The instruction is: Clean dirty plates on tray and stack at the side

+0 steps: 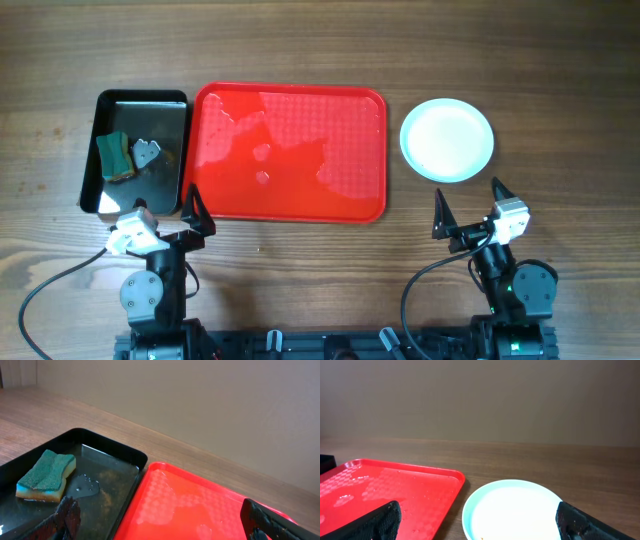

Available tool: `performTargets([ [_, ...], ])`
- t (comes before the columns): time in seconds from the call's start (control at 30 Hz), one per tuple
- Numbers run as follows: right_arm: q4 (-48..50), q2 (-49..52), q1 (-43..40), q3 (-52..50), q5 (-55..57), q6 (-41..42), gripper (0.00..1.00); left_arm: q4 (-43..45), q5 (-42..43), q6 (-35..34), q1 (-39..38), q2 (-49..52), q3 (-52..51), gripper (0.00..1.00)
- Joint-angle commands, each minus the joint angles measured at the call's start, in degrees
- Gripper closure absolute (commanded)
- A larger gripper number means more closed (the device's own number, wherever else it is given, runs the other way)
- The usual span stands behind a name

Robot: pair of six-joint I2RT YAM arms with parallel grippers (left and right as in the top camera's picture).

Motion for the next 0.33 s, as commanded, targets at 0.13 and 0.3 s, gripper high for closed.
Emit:
performTargets([
  [0.13,0.17,0.00,0.02,-0.07,-0.02,0.74,0.00,-0.02,0.90,1.31,-0.24,-0.52,-0.37,0.00],
  [0.3,0.20,0.00,0.02,-0.07,-0.02,0.72,0.00,-0.02,0.92,1.31,-0.24,-0.52,-0.37,0.00],
])
